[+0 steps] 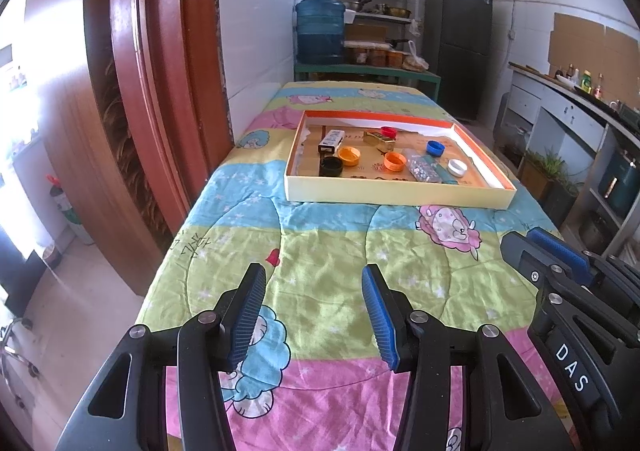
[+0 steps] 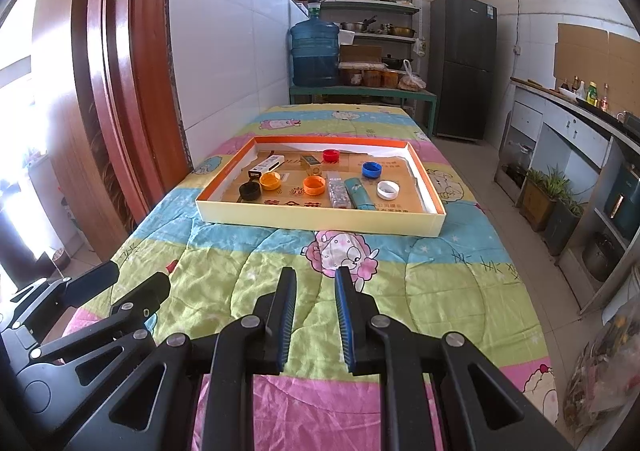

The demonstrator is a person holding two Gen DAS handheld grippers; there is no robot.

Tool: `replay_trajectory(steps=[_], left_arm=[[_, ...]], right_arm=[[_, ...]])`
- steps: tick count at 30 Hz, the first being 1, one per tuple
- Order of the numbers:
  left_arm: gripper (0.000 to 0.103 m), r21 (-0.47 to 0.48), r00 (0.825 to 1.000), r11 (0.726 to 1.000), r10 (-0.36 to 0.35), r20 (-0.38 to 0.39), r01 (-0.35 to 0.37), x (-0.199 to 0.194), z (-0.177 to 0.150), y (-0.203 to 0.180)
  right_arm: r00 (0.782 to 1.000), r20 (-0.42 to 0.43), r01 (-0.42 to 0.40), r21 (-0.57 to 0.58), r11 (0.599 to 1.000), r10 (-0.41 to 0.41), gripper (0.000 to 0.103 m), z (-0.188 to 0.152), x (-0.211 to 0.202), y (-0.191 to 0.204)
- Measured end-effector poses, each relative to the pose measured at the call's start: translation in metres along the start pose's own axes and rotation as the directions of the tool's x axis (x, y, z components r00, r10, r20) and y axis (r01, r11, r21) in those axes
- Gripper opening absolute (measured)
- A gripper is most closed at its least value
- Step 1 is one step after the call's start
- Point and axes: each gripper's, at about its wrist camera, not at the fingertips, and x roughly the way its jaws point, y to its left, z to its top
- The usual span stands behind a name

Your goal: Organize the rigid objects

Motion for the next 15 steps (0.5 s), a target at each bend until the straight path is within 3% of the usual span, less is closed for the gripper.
replay_trajectory(steps=[15], left_arm=[[0.052, 0.0, 1.0, 1.0, -0.002, -0.003, 0.002, 0.002, -0.0005, -0.0022]], right_arm=[[1.0, -0.005, -0.001, -0.001, 1.0, 0.001, 0.02, 0.0005, 0.0014, -0.0004]])
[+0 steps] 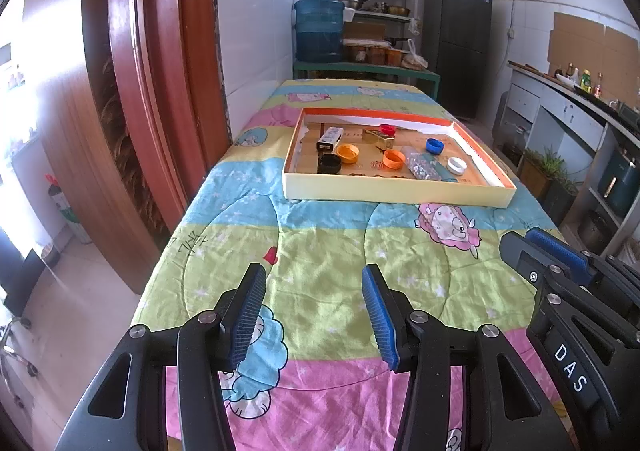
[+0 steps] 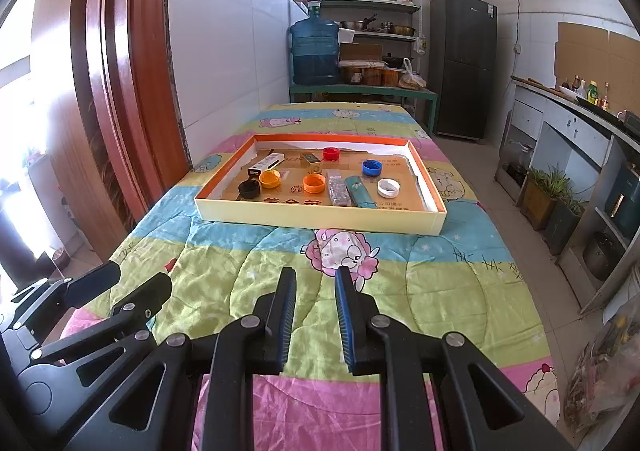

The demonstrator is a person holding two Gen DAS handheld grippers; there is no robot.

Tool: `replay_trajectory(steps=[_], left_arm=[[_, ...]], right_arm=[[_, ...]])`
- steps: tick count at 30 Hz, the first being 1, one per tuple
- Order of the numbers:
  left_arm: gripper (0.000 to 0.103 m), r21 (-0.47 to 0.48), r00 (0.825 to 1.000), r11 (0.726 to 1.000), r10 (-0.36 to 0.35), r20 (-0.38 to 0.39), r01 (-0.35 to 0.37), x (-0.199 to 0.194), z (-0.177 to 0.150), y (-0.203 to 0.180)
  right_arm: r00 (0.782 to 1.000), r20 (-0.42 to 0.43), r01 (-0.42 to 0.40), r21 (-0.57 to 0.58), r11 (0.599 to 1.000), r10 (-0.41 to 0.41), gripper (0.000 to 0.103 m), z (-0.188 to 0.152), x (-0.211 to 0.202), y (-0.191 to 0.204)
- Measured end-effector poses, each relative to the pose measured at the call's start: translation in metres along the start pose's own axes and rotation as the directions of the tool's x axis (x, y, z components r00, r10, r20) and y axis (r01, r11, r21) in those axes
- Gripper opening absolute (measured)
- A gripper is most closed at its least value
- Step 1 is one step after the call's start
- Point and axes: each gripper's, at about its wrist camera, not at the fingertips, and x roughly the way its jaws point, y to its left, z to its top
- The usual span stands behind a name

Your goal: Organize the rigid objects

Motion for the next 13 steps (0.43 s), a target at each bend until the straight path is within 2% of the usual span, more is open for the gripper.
replay_trajectory(steps=[13], left_arm=[[0.052, 0.0, 1.0, 1.0, 0.004, -0.003, -0.004, 0.002, -0.0009, -0.0018]], right_arm=[[1.0, -0.008, 0.003, 0.005, 1.0, -0.003, 0.02, -0.0025, 0.0049, -0.0017]])
